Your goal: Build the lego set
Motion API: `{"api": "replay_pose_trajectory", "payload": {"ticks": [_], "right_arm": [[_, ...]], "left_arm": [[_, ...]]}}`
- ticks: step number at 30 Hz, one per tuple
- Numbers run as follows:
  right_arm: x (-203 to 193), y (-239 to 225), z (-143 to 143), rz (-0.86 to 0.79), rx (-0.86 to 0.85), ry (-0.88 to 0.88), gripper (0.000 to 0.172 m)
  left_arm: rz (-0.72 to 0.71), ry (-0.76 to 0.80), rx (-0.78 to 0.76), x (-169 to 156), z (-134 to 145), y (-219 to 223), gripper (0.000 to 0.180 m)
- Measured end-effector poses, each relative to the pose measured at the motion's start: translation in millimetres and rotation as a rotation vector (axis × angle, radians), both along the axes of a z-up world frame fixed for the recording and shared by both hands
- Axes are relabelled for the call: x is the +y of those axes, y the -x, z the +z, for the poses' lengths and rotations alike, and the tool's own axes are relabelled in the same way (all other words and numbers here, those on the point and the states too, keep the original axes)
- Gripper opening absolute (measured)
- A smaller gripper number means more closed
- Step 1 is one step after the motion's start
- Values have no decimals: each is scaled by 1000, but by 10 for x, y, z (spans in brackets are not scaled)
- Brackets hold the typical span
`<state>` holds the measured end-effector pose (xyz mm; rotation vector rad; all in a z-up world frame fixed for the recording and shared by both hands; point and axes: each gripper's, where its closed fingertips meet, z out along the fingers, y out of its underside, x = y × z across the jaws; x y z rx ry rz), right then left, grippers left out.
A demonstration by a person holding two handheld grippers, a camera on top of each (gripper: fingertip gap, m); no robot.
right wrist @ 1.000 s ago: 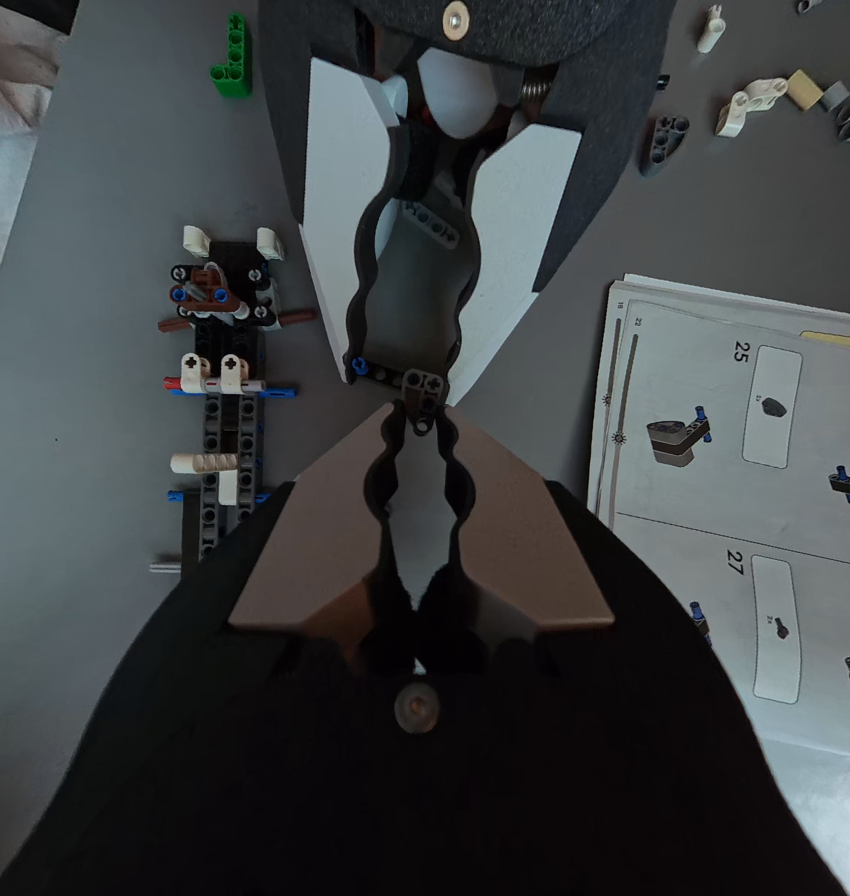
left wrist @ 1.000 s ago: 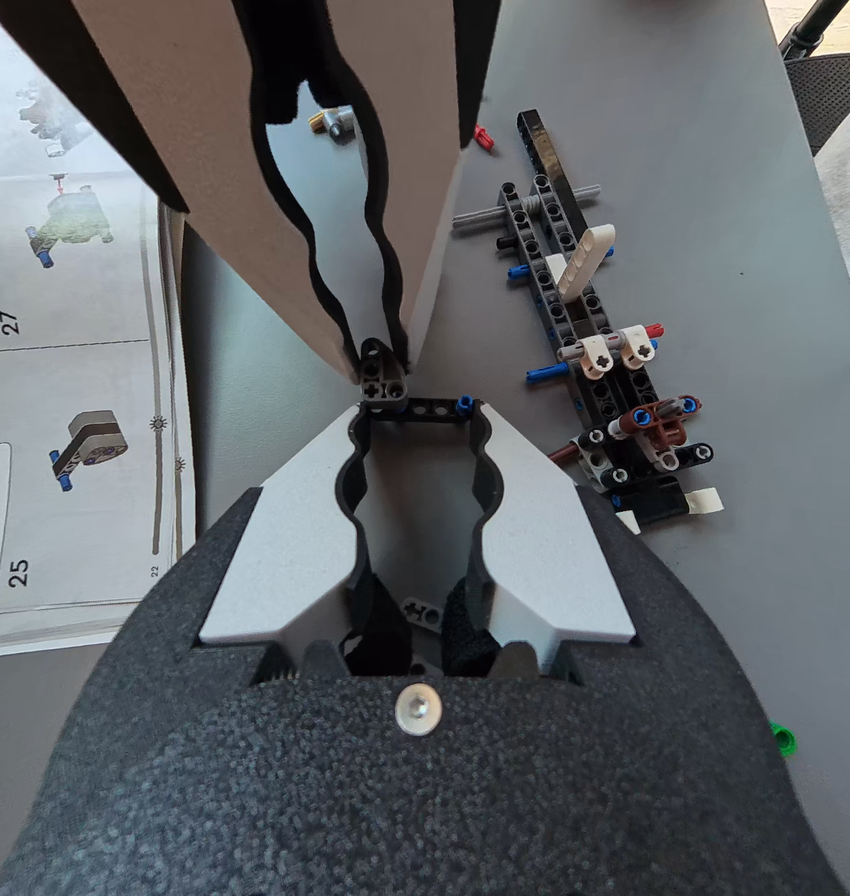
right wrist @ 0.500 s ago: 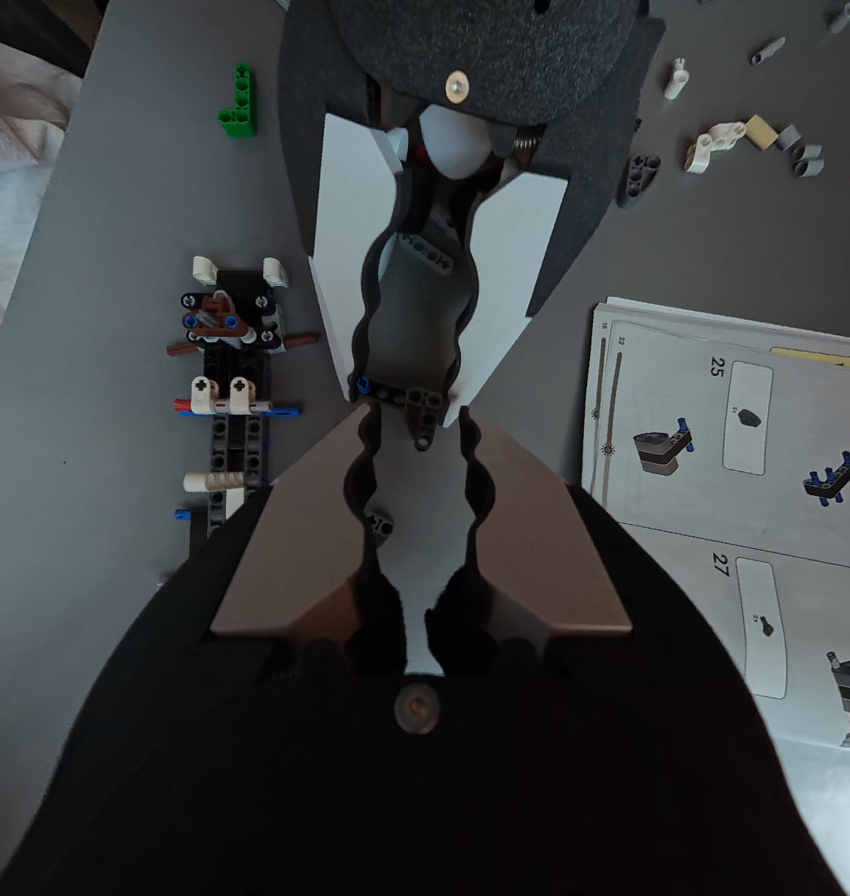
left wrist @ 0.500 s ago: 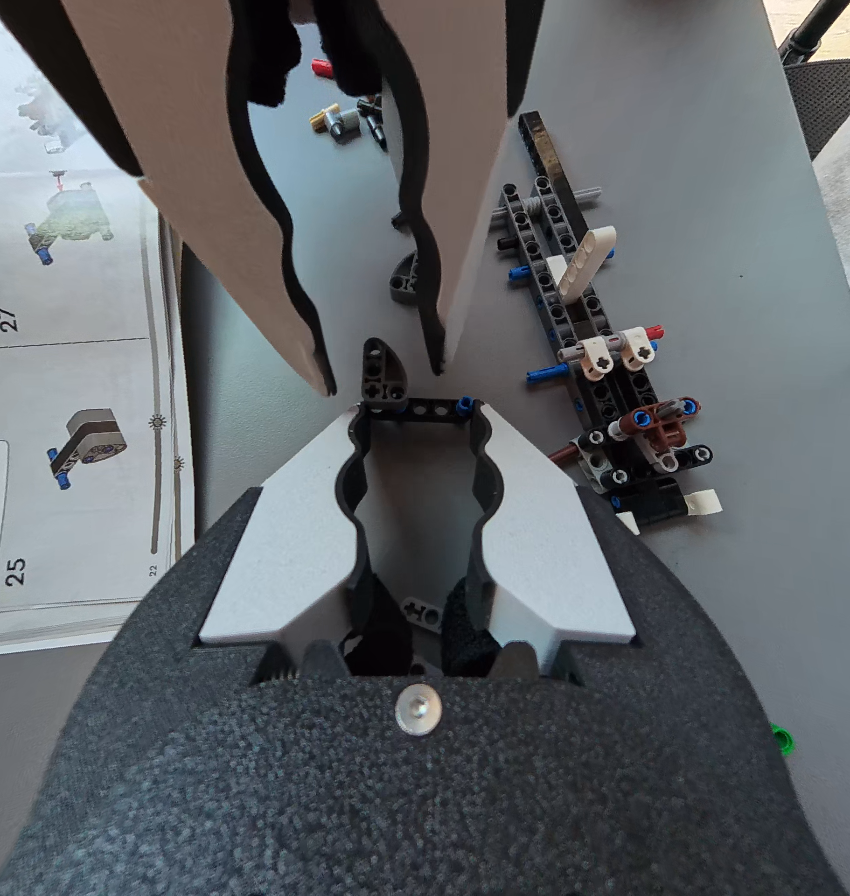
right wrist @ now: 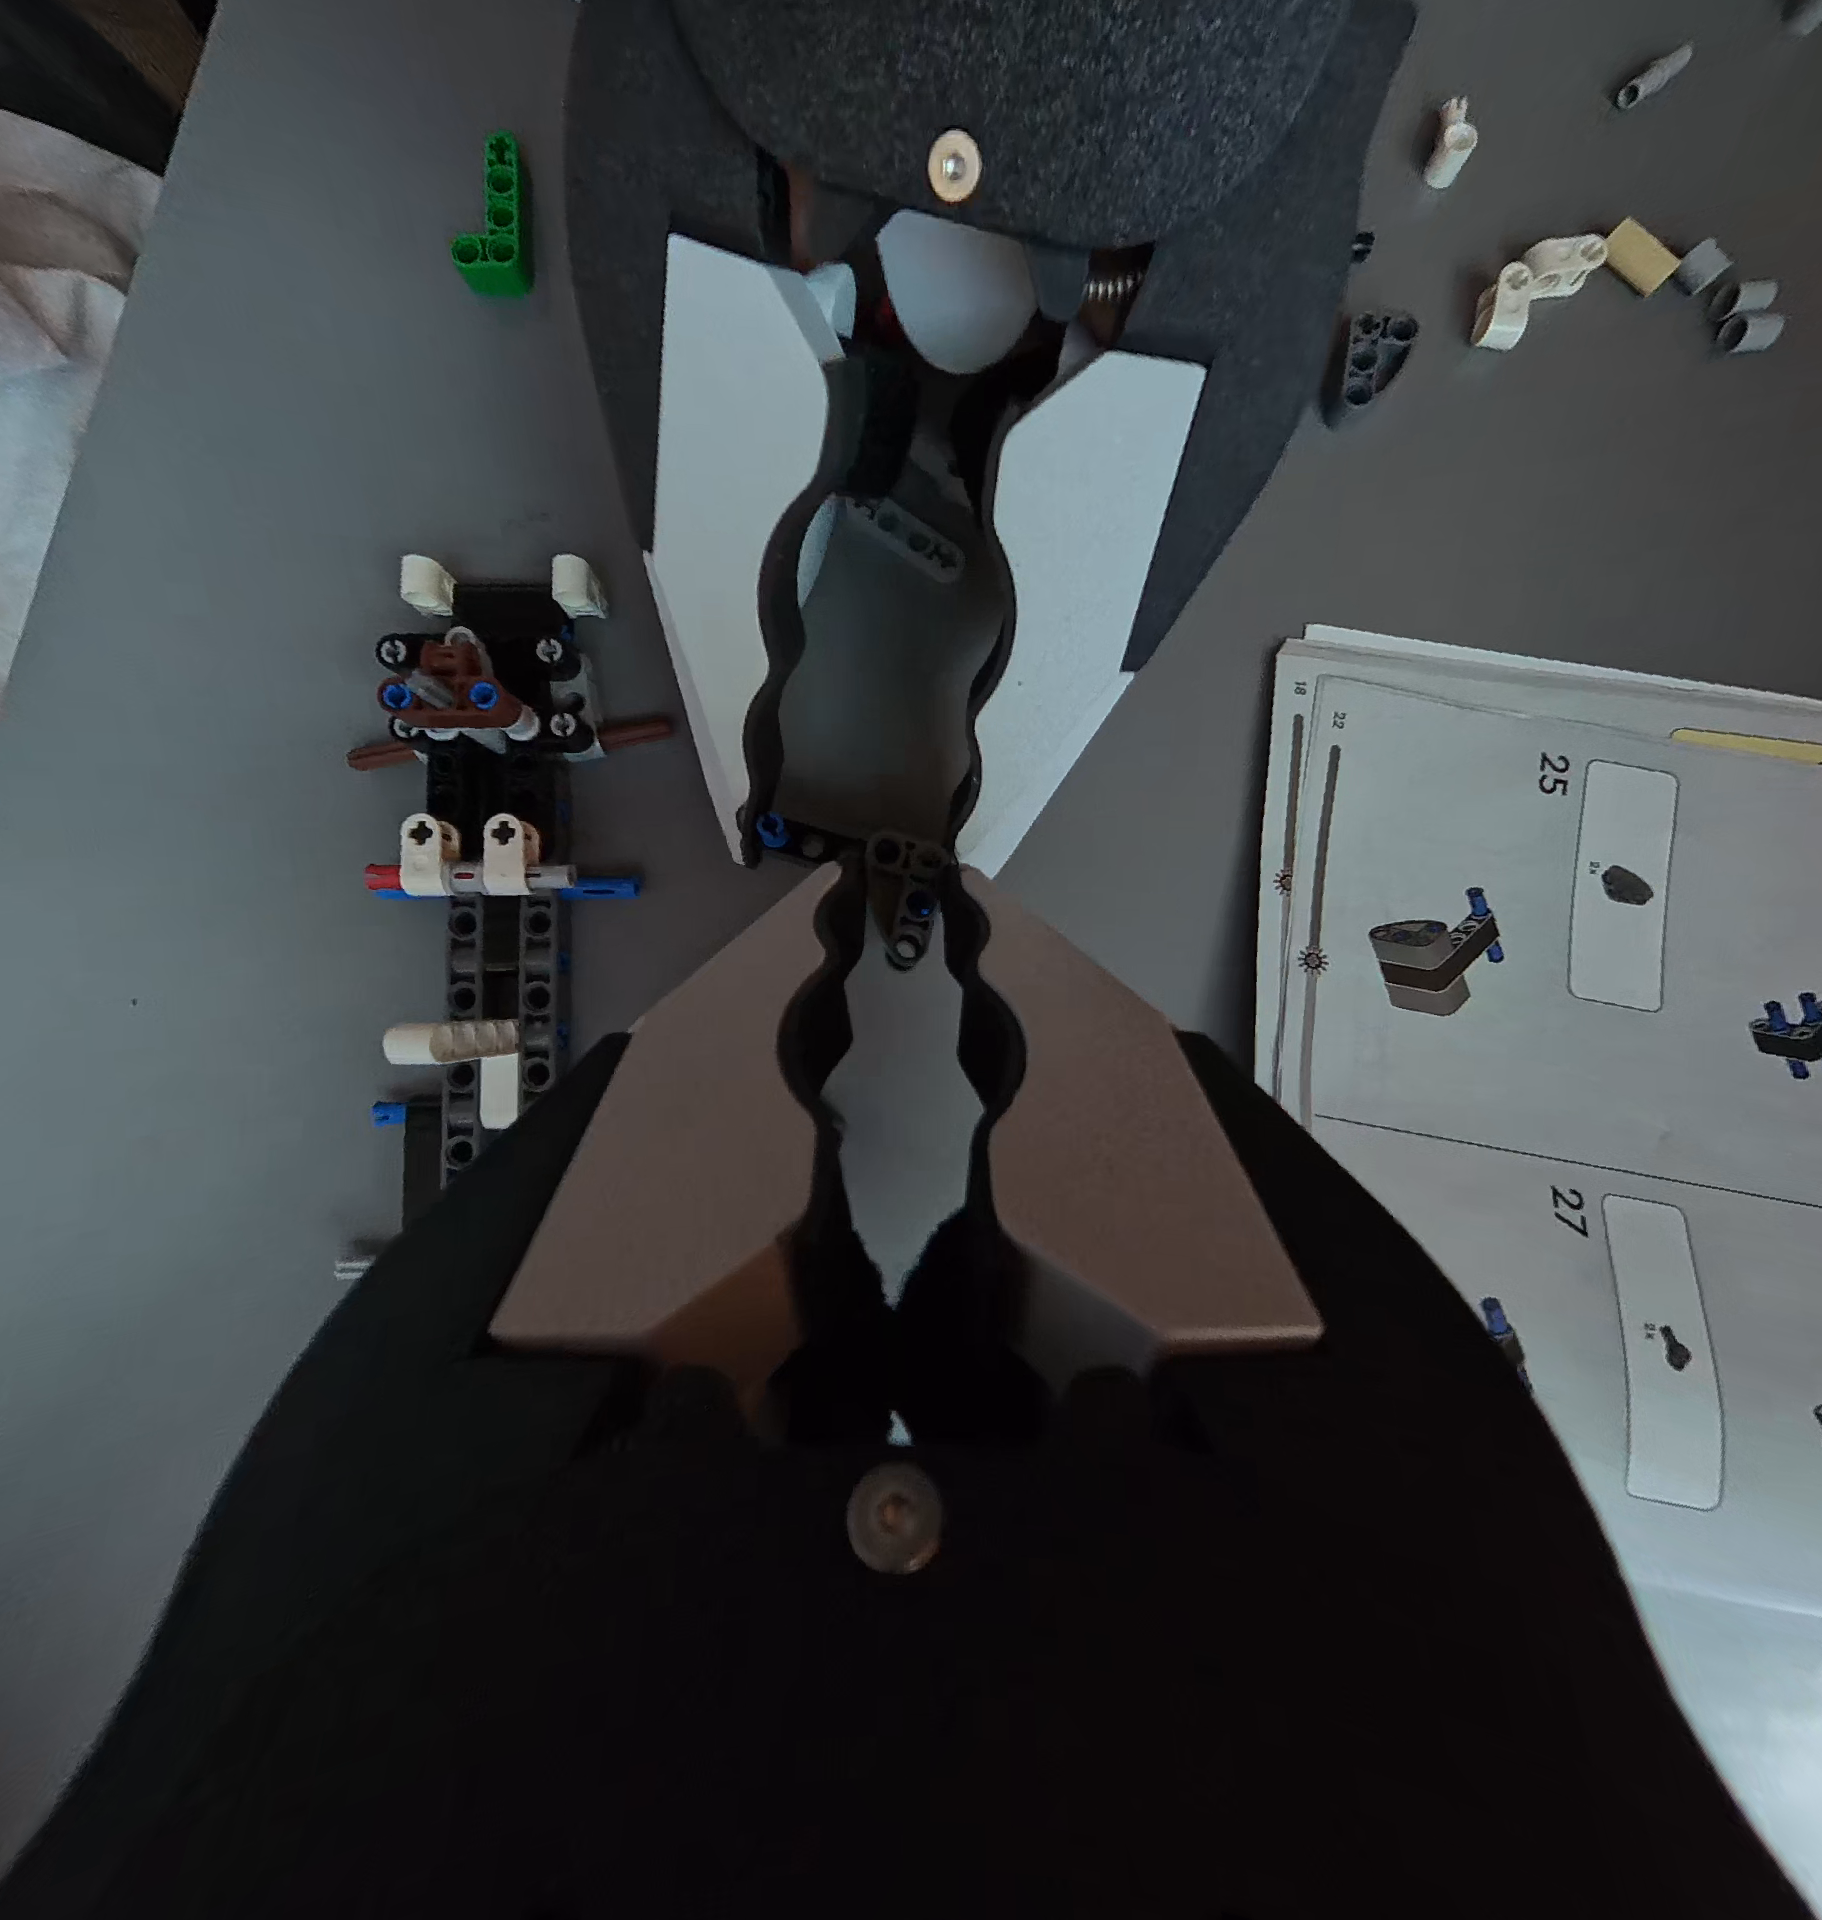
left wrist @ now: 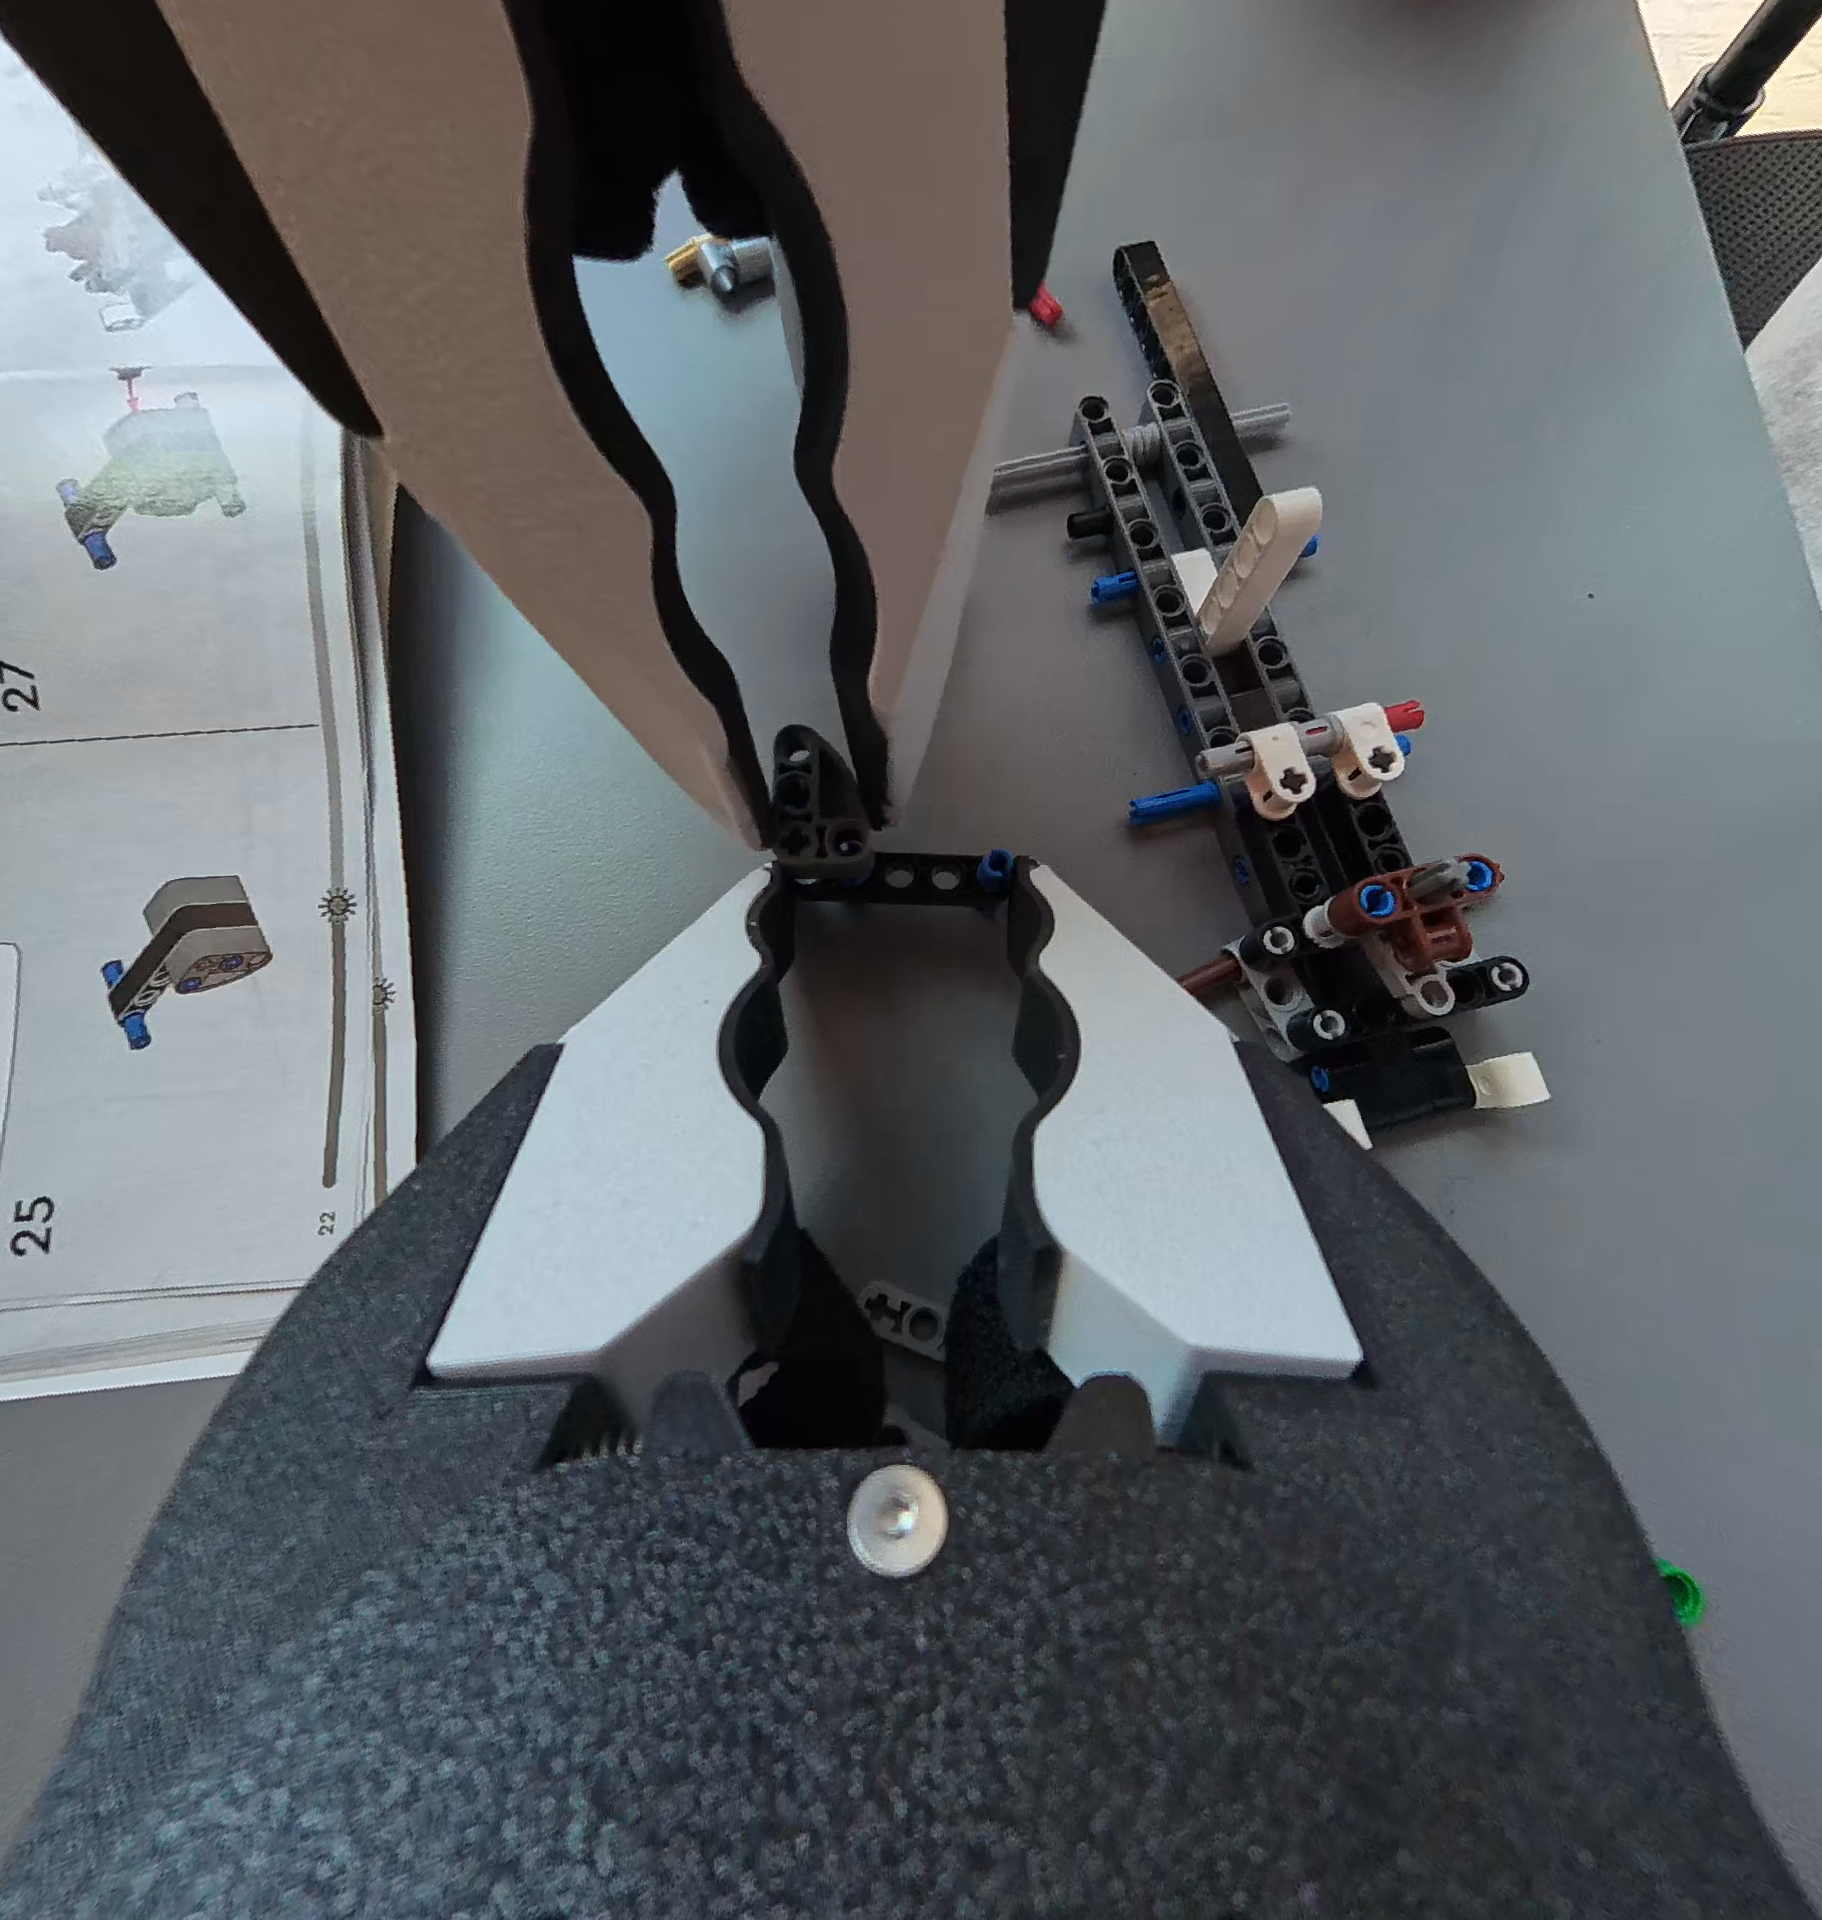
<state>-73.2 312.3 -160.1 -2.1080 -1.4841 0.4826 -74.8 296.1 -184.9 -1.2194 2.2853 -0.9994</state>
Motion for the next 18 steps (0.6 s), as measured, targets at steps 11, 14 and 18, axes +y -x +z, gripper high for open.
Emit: {"api": "replay_pose_trajectory", "payload": {"ticks": [11,14,18], "right_arm": [[0,-1,-4,-35,51,-44,14],[-4,-6,-5,-40,22,-75,14],[-5,-11,-9,-47,-22,-81,14]], "left_arm": [[4,17,-11,15,-1,-7,40],[4,15,-10,12,0,-10,40],[5,-6,-6,13,-1,-11,40]]}}
